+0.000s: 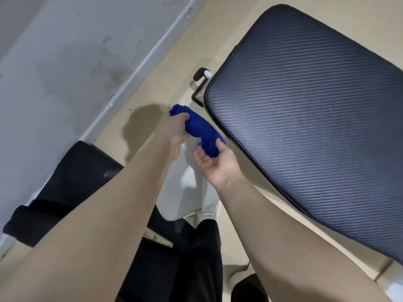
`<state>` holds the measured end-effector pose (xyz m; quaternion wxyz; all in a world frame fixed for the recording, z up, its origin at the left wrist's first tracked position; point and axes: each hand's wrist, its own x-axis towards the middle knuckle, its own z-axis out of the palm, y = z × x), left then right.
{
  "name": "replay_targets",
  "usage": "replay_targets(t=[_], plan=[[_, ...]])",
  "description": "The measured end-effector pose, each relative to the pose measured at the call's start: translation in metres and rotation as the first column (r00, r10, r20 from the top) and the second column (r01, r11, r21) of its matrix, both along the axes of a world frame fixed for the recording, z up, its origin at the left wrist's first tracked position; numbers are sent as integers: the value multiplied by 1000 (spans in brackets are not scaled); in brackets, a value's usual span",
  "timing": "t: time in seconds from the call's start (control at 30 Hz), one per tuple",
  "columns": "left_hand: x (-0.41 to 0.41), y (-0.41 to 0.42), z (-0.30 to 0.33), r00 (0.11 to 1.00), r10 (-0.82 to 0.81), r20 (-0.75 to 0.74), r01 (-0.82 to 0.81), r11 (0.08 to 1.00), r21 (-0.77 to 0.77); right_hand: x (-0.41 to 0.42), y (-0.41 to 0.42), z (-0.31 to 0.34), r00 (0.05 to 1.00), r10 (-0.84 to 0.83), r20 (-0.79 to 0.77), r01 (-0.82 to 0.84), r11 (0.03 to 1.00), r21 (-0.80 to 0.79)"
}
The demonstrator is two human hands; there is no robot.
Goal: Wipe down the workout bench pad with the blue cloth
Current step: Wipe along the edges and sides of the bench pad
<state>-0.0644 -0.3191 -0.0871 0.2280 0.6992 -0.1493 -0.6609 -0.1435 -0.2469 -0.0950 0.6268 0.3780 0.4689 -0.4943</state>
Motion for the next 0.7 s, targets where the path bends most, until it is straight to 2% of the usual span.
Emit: replay_targets(t=[0.03,0.1,0.17,0.23,0.3,0.37,0.43,0.53,0.63,0.7], plan=[[-9,-1,3,995,-96,31,97,994,-47,-6,-1,2,997,-80,3,81,997,-22],[-29,-2,5,935,-300,188,321,942,-94,-17,4,7,975,-223,3,223,974,-42],[-44,5,6,846,-424,324,451,893,-9,-26,17,18,951,-310,-11,310,951,-16],[-56,24,8,828,-479,293,482,874,68,-35,32,24,934,-352,-66,356,931,75],[-65,46,11,858,-467,216,455,884,103,-44,42,30,936,-330,-120,347,925,158],[-68,56,9,917,-364,163,353,931,90,-49,42,30,941,-316,-118,334,923,192],[-61,45,9,955,-246,166,245,969,25,-43,33,30,954,-284,-95,295,945,141],[-34,14,7,966,-121,226,157,976,-150,-24,10,32,975,-216,-52,218,975,32],[-26,-4,13,944,-156,290,248,916,-315,-18,-6,30,976,-216,-20,216,976,-9],[-37,0,12,903,-215,372,333,897,-290,-24,-1,30,948,-316,36,316,949,2]])
